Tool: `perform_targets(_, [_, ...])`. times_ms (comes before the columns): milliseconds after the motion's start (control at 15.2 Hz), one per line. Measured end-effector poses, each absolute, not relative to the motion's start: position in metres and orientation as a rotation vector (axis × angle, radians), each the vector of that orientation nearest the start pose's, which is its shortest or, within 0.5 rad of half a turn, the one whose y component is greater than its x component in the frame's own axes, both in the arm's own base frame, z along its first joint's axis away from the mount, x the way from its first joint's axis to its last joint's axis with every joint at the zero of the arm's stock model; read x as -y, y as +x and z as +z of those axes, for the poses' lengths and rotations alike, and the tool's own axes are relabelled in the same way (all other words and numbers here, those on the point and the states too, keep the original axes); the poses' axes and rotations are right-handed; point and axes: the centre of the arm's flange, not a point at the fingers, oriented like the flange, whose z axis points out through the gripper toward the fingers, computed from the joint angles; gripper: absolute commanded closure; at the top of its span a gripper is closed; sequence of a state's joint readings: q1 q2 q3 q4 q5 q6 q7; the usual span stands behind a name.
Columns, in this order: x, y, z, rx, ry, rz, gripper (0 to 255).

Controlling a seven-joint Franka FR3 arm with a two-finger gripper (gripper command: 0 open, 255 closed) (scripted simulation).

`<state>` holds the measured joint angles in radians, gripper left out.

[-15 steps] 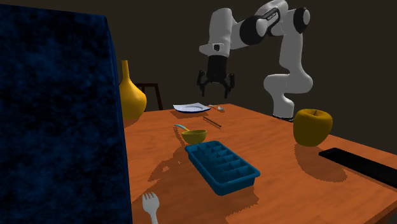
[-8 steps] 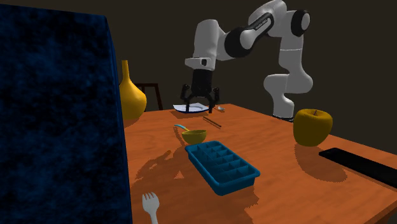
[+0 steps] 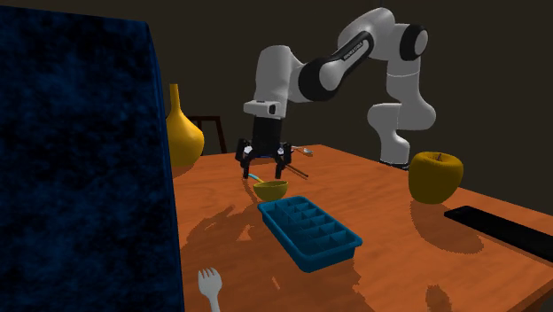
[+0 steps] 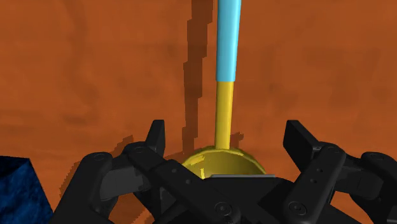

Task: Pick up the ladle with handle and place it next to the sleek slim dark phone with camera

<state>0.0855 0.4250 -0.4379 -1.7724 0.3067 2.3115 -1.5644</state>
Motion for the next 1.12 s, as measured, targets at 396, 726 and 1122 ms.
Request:
perform_targets(396, [0.199, 0.638, 0.333, 1.649, -2.773, -0.243, 0])
perform_targets(726, [0.199, 0.639, 0.332, 1.649, -2.773, -0.243, 255])
perform_targets(1122, [0.199, 0.639, 0.332, 1.649, -2.774, -0.245, 255])
